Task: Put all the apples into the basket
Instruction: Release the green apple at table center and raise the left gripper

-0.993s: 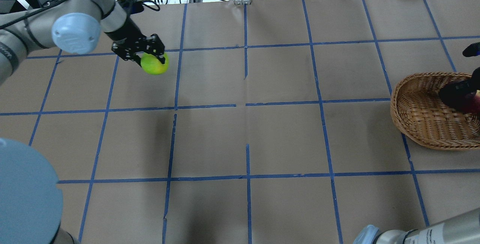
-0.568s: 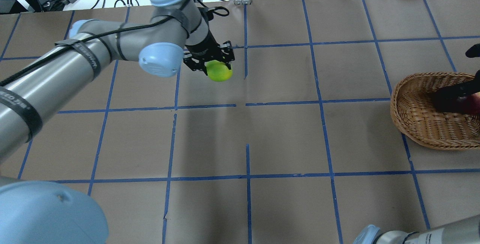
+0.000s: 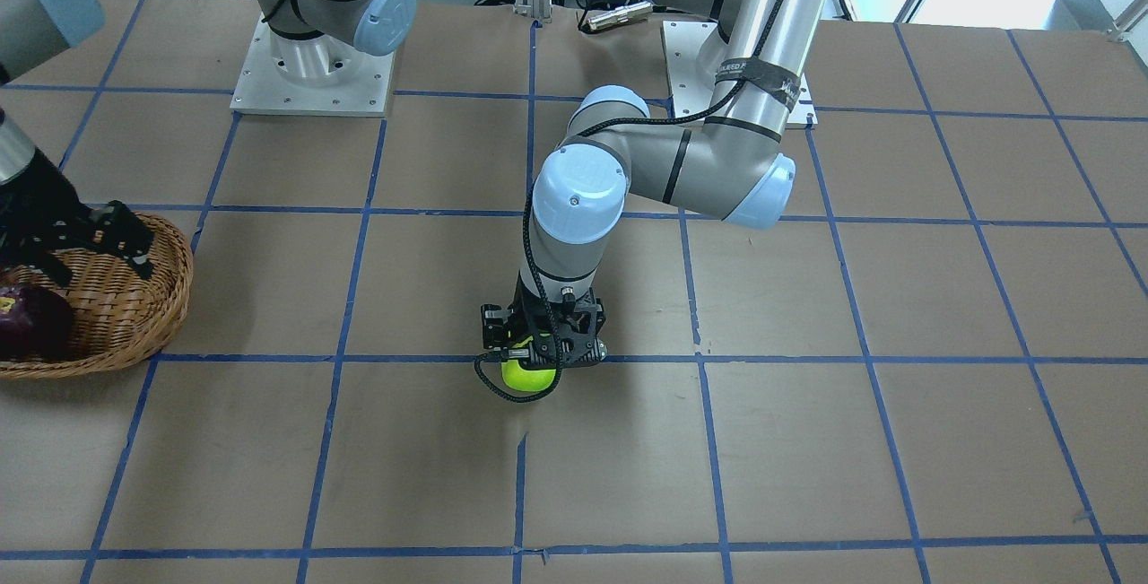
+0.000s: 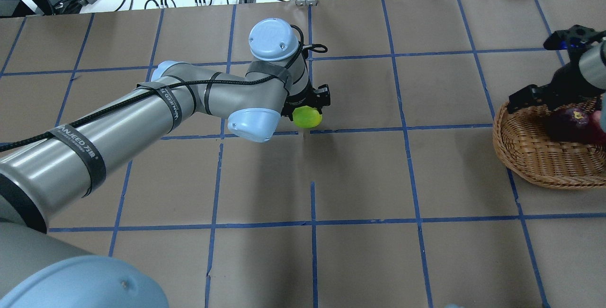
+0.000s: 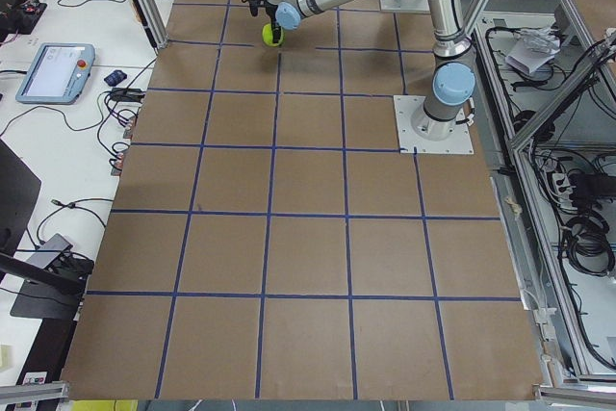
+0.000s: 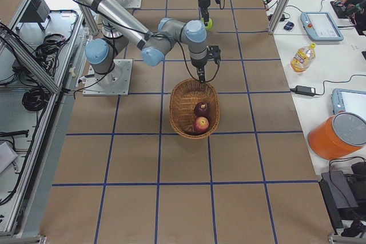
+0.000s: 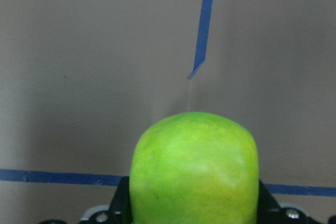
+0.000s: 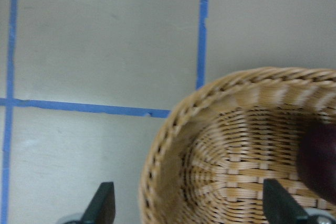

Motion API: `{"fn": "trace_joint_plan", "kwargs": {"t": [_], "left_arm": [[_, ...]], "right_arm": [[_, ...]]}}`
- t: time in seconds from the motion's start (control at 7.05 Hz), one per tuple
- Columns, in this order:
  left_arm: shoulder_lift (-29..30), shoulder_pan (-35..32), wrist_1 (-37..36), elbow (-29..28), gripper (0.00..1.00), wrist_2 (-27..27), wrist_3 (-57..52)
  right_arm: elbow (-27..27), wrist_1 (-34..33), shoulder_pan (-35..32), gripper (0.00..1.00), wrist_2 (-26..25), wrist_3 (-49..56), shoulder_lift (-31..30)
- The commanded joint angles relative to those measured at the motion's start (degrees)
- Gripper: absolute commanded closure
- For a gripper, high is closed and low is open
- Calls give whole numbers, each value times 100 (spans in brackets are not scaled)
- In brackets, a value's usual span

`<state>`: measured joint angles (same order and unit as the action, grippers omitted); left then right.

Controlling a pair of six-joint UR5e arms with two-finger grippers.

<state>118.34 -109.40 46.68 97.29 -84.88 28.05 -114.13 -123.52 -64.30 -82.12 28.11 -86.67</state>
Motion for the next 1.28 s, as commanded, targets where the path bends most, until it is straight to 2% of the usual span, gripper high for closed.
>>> {"fn": "trace_joint_plan", "kwargs": {"t": [0.0,0.14,0.28,0.57,0.71,0.85,1.14], "left_arm": [[-134,50,-37,62,0,59,-36],[-309,207,129,-34,0,111,-45],[-668,661,557,-96,0,390,-472],[-1476,1681,2092,-359,0,499,-2208],[-1889,1920,2795,-482,0,325,-2773],[-2381,1957,3229,-614,0,-43,-2875],[-3147,1975,3951,-572,0,-178,-3086]], "right_arm": [[-13,-40,-1404,0,-155,-2184,-25],[22,-136,-2097,0,-164,-3048,88],[84,-520,-2522,0,-251,-3614,342],[162,-1258,-3427,0,-313,-4626,878],[416,-1358,-3858,0,-313,-5222,1167],[810,-1359,-4175,0,-374,-5558,1527],[1566,-1333,-4756,0,-820,-5912,2283]]}}
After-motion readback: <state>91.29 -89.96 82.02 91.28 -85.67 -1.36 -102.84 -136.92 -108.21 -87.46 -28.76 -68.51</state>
